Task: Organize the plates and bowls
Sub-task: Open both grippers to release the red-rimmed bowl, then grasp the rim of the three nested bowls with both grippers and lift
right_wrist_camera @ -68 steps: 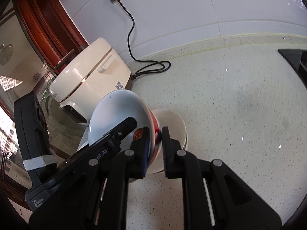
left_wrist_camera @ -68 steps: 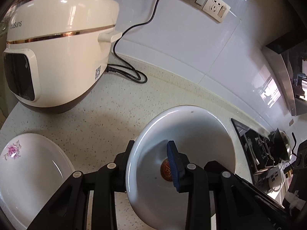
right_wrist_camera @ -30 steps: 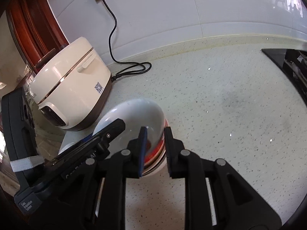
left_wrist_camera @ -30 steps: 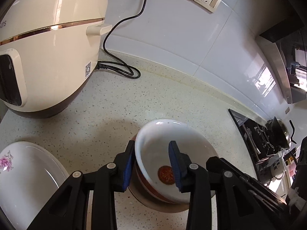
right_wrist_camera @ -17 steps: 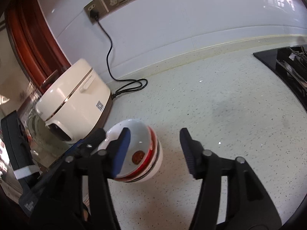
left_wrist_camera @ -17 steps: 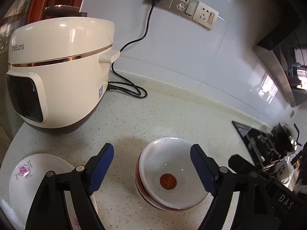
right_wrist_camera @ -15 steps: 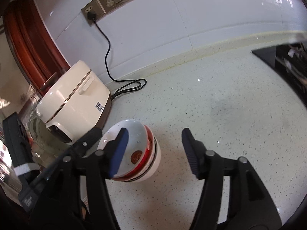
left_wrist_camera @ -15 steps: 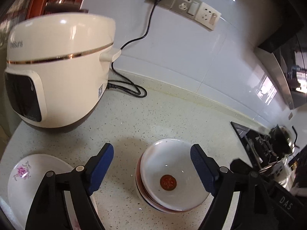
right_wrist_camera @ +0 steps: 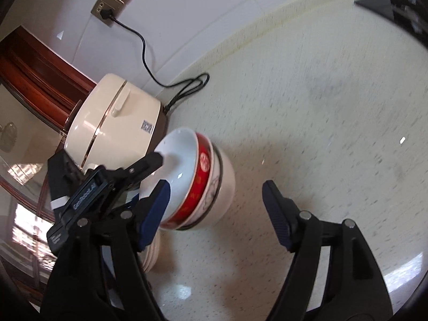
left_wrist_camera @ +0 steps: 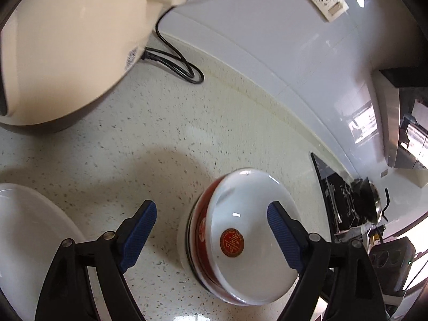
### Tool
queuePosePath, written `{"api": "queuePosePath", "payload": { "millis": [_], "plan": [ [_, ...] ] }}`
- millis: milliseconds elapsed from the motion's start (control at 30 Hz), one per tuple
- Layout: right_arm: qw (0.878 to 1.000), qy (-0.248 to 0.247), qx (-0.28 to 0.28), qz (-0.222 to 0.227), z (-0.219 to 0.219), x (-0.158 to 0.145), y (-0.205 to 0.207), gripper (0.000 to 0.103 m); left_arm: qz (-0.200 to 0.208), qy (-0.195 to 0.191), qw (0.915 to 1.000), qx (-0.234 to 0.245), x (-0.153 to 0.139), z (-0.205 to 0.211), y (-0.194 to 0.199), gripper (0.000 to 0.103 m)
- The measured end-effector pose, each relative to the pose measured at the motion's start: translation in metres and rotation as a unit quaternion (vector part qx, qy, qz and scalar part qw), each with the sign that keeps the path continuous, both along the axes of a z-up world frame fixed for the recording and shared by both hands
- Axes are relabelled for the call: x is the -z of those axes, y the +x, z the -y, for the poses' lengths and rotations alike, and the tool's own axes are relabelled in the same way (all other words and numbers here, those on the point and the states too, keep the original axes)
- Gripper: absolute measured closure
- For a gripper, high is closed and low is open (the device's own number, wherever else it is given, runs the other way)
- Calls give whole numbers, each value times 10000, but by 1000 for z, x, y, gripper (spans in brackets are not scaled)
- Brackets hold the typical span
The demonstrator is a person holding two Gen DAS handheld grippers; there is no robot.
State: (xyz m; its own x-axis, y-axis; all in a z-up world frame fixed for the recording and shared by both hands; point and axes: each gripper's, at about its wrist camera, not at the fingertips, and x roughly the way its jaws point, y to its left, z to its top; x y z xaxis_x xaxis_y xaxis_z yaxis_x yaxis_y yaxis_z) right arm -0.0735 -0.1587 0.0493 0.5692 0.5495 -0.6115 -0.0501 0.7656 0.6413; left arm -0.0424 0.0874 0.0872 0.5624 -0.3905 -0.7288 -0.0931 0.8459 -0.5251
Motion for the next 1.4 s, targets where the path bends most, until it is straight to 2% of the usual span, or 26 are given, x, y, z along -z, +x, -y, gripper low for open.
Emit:
{"api": "queuePosePath", "payload": {
  "millis": [367, 467, 533, 600, 667, 867, 1200, 1267, 1300, 1333, 1400],
  "plan": [
    [9994, 141, -206, -253, -26, 28, 15, 26, -184, 440, 9986, 247, 13, 25, 17, 17],
    [9991, 216, -145, -323, -27, 33, 17, 26, -291, 328, 9989, 192, 21, 22, 22, 17],
    [9989, 229, -133, -380, -30, 37, 20, 24, -389, 394, 9983, 154, 29, 19, 25, 16],
    [9986, 300, -123, -424, -32, 41, 22, 21, -430, 219, 9987, 146, 33, 17, 27, 16],
    [9978, 437, -117, -489, -32, 46, 24, 19, -405, 204, 9989, 94, 33, 16, 27, 16],
    [9987, 334, -77, -377, -36, 45, 28, 19, -335, -190, 9992, -119, 34, 7, 28, 16],
    [9986, 396, -257, -251, -44, 45, 33, 20, -174, -533, 9984, -4, 37, 7, 27, 16],
    [9981, 498, -258, -246, -41, 46, 34, 31, -139, -422, 9989, 121, 36, 14, 27, 20],
    [9983, 496, -169, -259, -36, 48, 33, 43, -90, -486, 9986, 201, 37, 17, 26, 30],
    [9983, 484, -158, -266, -34, 50, 34, 52, -17, -519, 9984, 241, 35, 19, 24, 33],
    [9978, 584, -83, -292, -23, 54, 34, 58, 58, -477, 9984, 301, 33, 23, 22, 36]
  ]
}}
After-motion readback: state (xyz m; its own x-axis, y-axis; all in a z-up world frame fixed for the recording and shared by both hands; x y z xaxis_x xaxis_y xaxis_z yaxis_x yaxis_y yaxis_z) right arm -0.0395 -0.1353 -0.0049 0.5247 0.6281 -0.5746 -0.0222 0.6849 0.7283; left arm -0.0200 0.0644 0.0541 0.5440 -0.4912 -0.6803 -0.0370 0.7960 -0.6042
